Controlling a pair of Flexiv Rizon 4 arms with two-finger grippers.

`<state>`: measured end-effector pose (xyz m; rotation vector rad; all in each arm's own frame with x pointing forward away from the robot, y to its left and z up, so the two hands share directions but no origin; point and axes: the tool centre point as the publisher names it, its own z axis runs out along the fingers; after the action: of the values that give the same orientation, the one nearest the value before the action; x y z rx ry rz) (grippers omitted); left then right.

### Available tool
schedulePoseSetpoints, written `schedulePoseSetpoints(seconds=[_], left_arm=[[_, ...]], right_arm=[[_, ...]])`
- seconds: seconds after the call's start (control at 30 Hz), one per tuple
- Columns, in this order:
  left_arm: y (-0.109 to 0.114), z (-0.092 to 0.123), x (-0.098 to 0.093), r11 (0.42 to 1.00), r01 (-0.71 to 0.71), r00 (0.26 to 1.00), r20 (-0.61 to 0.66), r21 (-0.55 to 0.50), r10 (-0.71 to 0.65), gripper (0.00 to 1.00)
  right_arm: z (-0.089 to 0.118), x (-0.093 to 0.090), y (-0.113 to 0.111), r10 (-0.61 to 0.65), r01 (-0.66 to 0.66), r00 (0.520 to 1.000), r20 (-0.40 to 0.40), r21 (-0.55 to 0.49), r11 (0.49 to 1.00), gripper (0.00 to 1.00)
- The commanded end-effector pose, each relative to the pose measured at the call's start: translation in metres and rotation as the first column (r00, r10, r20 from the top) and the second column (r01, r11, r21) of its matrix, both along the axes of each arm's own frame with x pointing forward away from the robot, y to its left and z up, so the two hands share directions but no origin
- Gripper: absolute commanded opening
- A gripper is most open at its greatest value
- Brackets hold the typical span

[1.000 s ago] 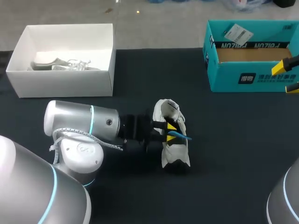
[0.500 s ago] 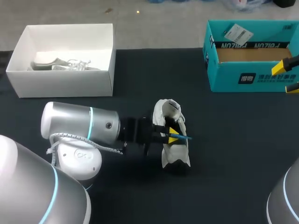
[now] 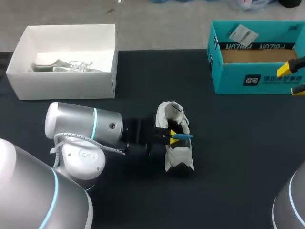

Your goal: Take the shoe out of the shoebox, open the shoe tongue, remove and reinsert the insole, then place the shoe into the shoebox

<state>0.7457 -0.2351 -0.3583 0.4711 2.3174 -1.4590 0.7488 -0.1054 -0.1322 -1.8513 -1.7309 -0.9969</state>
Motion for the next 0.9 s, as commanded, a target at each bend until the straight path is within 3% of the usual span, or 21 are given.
schedulePoseSetpoints(seconds=[0.03, 0.13, 0.43, 0.53, 0.57, 0.9], left_arm=[[-0.004, 0.002, 0.001, 1.0, 0.002, 1.0, 0.0, -0.005, -0.002, 0.26], [-0.004, 0.011, -0.008, 1.0, 0.007, 1.0, 0.01, -0.017, -0.007, 0.36], [-0.006, 0.026, -0.024, 1.0, 0.019, 0.999, 0.046, -0.019, -0.018, 0.31], [-0.009, 0.023, -0.024, 0.999, 0.027, 0.999, 0.04, -0.017, -0.026, 0.15], [-0.009, 0.022, -0.024, 0.999, 0.03, 0.999, 0.037, -0.017, -0.029, 0.0], [-0.016, 0.001, -0.005, 0.999, 0.036, 0.999, -0.001, 0.006, -0.036, 0.0]], right_arm=[[0.0, 0.0, 0.0, -0.001, 0.001, 1.0, -0.002, -0.002, 1.0, 1.0], [0.0, 0.0, 0.0, -0.001, 0.001, 1.0, -0.002, -0.002, 1.0, 1.0], [0.0, 0.0, 0.0, -0.001, 0.001, 1.0, -0.002, -0.002, 1.0, 1.0], [0.0, 0.0, 0.0, -0.001, 0.001, 1.0, -0.002, -0.002, 1.0, 1.0], [0.0, 0.0, 0.0, -0.001, 0.001, 1.0, -0.002, -0.002, 1.0, 1.0], [0.0, 0.0, 0.0, -0.001, 0.001, 1.0, -0.002, -0.002, 1.0, 1.0]])
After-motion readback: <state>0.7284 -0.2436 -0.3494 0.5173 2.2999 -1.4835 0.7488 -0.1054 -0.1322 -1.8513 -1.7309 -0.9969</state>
